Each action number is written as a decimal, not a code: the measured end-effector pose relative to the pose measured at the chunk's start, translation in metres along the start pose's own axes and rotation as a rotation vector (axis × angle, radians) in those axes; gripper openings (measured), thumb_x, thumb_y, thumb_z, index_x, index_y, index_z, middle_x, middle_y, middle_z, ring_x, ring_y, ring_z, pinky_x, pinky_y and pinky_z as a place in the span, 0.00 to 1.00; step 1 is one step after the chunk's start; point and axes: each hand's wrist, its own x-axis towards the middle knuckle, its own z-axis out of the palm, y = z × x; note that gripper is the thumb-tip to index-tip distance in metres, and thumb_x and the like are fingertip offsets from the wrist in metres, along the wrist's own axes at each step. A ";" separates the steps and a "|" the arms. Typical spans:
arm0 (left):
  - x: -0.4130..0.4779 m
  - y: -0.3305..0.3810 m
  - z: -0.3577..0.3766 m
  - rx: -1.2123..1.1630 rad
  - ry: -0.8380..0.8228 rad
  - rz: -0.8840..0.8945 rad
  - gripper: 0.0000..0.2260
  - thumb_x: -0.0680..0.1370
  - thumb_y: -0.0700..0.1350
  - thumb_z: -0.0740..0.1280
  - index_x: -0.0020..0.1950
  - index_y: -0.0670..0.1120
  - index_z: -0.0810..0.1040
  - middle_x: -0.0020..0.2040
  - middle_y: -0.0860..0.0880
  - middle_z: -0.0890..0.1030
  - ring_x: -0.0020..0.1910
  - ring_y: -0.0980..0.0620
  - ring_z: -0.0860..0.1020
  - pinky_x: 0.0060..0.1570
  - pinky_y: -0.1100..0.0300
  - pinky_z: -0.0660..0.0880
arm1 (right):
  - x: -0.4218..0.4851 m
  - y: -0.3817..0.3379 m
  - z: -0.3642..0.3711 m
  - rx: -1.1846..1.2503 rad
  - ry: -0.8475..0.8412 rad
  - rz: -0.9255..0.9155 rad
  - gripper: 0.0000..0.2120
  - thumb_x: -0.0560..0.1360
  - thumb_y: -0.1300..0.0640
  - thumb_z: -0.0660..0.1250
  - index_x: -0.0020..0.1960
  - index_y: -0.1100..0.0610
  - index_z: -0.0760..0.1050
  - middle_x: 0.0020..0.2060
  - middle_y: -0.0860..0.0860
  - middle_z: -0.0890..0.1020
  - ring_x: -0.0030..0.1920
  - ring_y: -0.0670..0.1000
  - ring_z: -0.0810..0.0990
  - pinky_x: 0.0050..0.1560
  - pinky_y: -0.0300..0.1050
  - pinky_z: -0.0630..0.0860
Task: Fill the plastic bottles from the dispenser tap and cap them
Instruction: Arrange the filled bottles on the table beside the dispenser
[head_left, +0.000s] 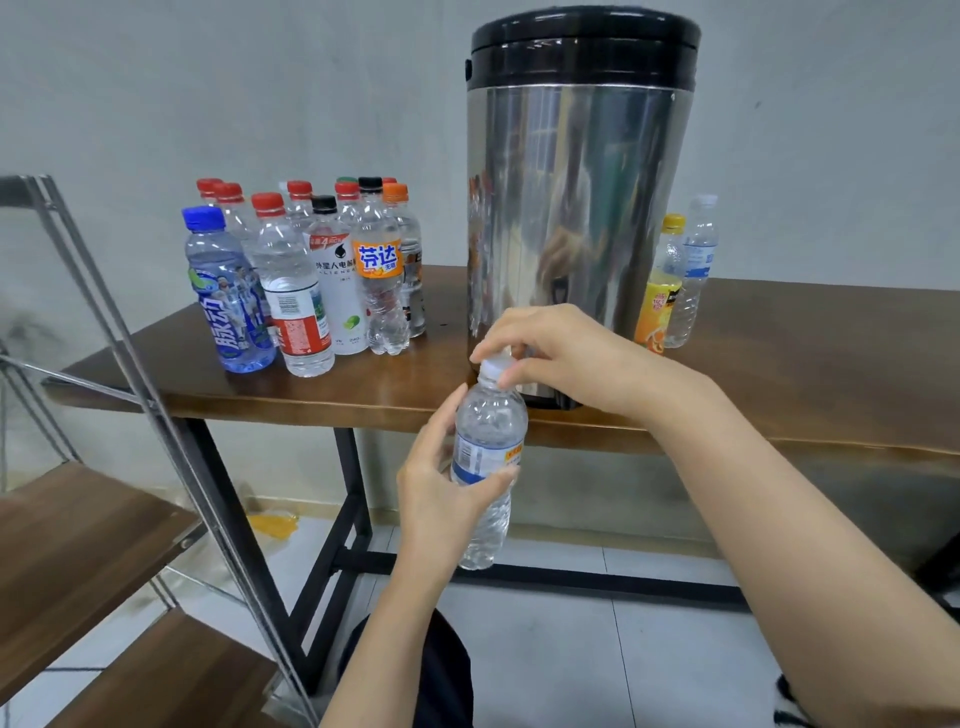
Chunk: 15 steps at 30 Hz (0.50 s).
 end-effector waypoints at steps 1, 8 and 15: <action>0.000 0.000 -0.003 0.010 0.006 -0.002 0.39 0.65 0.37 0.81 0.71 0.58 0.72 0.65 0.55 0.79 0.65 0.53 0.77 0.63 0.46 0.76 | 0.004 -0.002 0.001 -0.040 -0.010 0.011 0.13 0.75 0.55 0.72 0.59 0.55 0.81 0.50 0.47 0.78 0.44 0.39 0.73 0.47 0.28 0.68; 0.005 0.001 -0.021 0.028 0.040 -0.013 0.39 0.65 0.35 0.81 0.71 0.58 0.72 0.66 0.55 0.79 0.65 0.54 0.77 0.63 0.49 0.77 | 0.024 -0.008 0.011 -0.079 0.004 0.070 0.16 0.75 0.43 0.69 0.60 0.49 0.79 0.53 0.41 0.81 0.44 0.39 0.75 0.49 0.35 0.74; 0.015 -0.005 -0.034 0.057 0.058 -0.016 0.39 0.65 0.37 0.81 0.72 0.56 0.72 0.66 0.55 0.78 0.67 0.53 0.76 0.64 0.47 0.76 | 0.039 -0.006 0.021 0.007 0.094 0.102 0.16 0.73 0.40 0.71 0.56 0.48 0.82 0.45 0.40 0.82 0.38 0.35 0.75 0.48 0.40 0.75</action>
